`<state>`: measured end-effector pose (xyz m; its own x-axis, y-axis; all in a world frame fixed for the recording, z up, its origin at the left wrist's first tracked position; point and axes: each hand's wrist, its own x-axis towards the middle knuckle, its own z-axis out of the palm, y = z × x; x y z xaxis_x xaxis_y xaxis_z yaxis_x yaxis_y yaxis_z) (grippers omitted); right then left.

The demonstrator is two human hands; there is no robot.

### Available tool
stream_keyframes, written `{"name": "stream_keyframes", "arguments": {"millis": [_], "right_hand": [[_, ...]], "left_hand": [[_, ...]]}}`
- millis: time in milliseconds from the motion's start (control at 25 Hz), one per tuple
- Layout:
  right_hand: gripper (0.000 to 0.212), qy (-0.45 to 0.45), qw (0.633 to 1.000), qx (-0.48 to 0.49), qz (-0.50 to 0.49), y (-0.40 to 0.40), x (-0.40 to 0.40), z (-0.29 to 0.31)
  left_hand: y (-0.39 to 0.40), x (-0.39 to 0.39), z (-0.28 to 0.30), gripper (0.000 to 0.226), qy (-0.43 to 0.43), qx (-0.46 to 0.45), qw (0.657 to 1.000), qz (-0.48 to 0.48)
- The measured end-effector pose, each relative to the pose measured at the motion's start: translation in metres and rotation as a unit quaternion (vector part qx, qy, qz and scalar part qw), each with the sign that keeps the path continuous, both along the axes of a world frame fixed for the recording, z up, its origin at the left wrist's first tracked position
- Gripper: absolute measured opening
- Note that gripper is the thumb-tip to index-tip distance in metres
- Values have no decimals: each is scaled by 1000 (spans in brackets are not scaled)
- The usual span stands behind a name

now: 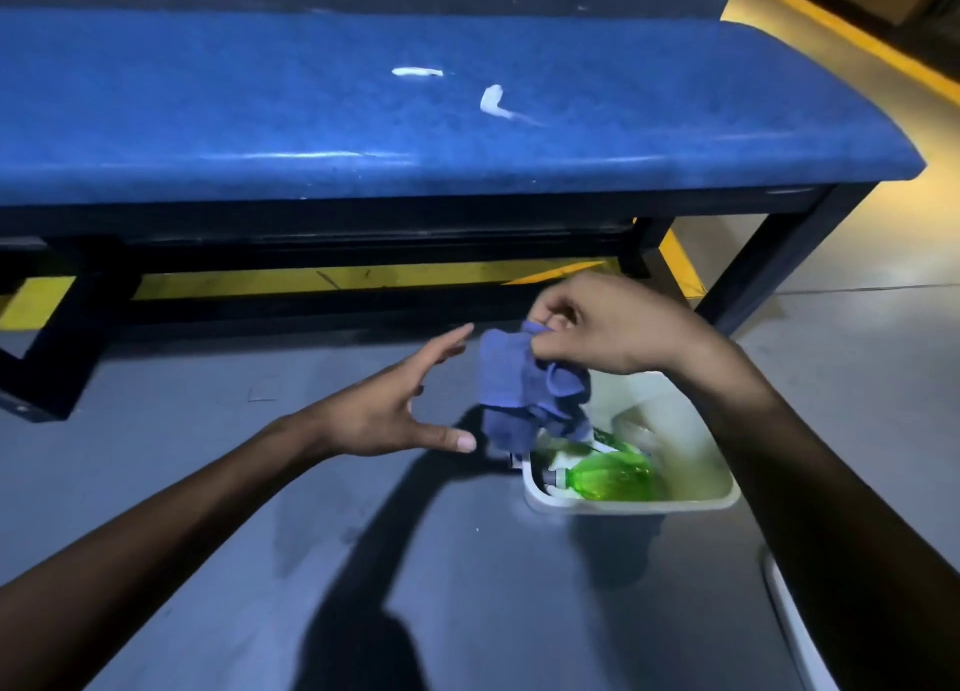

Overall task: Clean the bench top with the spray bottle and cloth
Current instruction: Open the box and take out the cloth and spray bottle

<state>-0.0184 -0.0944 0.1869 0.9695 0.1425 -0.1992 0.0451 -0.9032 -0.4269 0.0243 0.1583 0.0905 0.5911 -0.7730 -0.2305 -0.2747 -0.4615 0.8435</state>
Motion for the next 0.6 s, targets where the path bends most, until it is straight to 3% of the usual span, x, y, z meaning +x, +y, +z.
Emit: {"name": "stream_keyframes", "arguments": {"millis": [40,160,280,360,440,520,600], "right_hand": [[18,-3,998,58,14,12,1,10],[8,5,975,219,33,38,8,18],[7,-21,961,276,32,53,13,4],[17,-6,953,301,29,48,15,-19],[29,4,962,273,-1,21,18,-61],[29,-8,984,164,-65,-23,14,-116],[32,43,992,46,-107,-62,-5,-169]], "left_hand": [[-5,-5,7,107,3,-34,999,0],[-9,-12,20,65,-17,-115,990,81],[10,-12,24,33,27,-154,977,147],[29,-9,15,19,7,-162,973,167],[53,-4,-7,24,31,-139,963,228],[80,4,-40,33,63,-95,948,297],[104,12,-84,35,85,-34,930,355]]}}
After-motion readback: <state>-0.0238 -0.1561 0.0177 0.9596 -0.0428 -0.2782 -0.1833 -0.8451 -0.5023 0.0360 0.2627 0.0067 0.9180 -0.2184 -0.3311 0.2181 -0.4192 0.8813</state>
